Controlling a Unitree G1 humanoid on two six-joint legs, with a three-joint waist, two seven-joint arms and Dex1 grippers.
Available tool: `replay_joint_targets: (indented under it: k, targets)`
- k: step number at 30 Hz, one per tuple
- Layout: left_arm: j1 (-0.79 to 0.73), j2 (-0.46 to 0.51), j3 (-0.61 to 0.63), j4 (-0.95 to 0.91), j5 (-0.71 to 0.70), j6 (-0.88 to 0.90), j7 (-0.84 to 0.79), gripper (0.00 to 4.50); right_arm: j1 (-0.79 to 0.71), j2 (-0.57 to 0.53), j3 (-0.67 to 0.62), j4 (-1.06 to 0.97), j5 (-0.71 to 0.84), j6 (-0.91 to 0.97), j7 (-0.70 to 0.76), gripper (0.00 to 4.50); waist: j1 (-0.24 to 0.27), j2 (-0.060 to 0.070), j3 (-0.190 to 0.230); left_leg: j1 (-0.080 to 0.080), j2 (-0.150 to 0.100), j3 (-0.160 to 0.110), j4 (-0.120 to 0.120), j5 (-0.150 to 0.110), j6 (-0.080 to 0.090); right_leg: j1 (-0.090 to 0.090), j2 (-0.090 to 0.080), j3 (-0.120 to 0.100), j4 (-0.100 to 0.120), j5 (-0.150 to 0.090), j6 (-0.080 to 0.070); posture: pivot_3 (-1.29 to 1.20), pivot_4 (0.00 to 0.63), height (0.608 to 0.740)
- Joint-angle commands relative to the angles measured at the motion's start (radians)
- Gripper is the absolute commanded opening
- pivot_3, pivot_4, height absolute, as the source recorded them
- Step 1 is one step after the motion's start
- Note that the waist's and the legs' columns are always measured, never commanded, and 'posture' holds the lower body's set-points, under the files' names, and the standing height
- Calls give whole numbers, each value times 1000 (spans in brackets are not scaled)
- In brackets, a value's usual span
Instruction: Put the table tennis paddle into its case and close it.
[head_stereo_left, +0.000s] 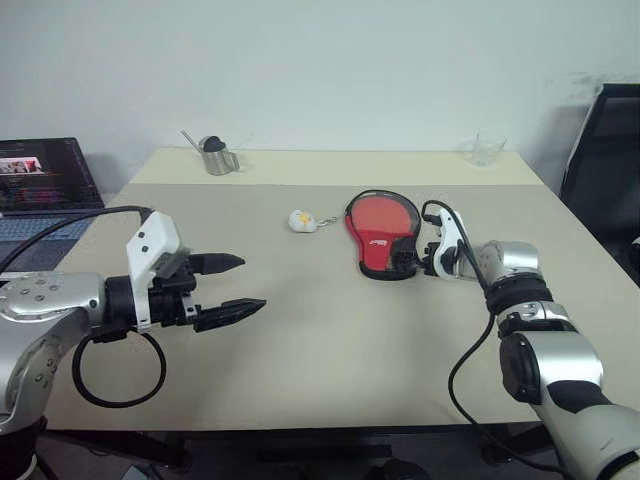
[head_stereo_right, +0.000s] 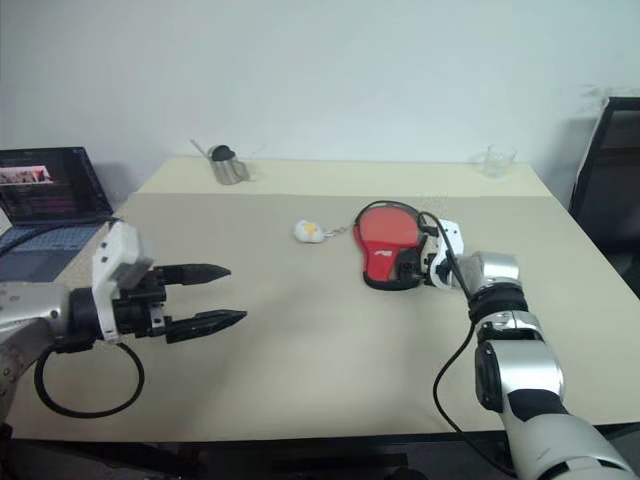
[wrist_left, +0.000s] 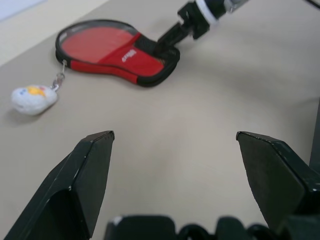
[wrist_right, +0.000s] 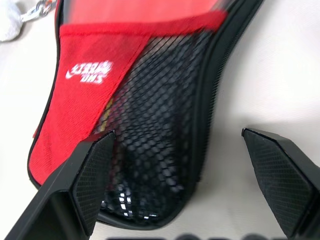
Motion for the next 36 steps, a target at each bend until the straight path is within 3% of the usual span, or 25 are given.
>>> replay_joint_targets:
  k: [1,6,9,20,30,36]
  targets:
    - [19,35,60,-29,-27,7,19,4285,-35,5,-20,28,3,-41,-6,4451,-1,0,0,0,0,0,0,0,0,0,0,0,0,0,0,0,150,740]
    - [49,62,112,-34,-58,17,27,4285,-45,28,-23,50,13,-53,5,4451,-3,0,0,1,1,0,0,0,0,0,0,0,0,0,0,0,150,740]
    - [63,69,117,-38,-62,15,38,4285,-42,41,-13,50,4,-62,3,3880,-4,0,0,1,1,0,0,0,0,0,0,0,0,0,0,0,150,740]
    - [92,79,130,-48,-74,3,64,4285,-40,49,-4,48,-6,-62,7,23,-4,0,0,1,2,1,-1,0,0,0,0,1,-1,0,0,0,150,740]
    - [112,88,136,-48,-77,-10,70,4285,7,29,106,-100,-26,95,115,23,-3,0,0,1,2,0,-2,0,0,0,0,0,-1,0,-1,0,150,740]
    - [95,88,109,-26,-89,-16,63,4285,176,-10,256,-458,9,318,230,23,0,0,0,0,2,0,-3,0,0,-1,0,0,-3,-1,-1,0,150,740]
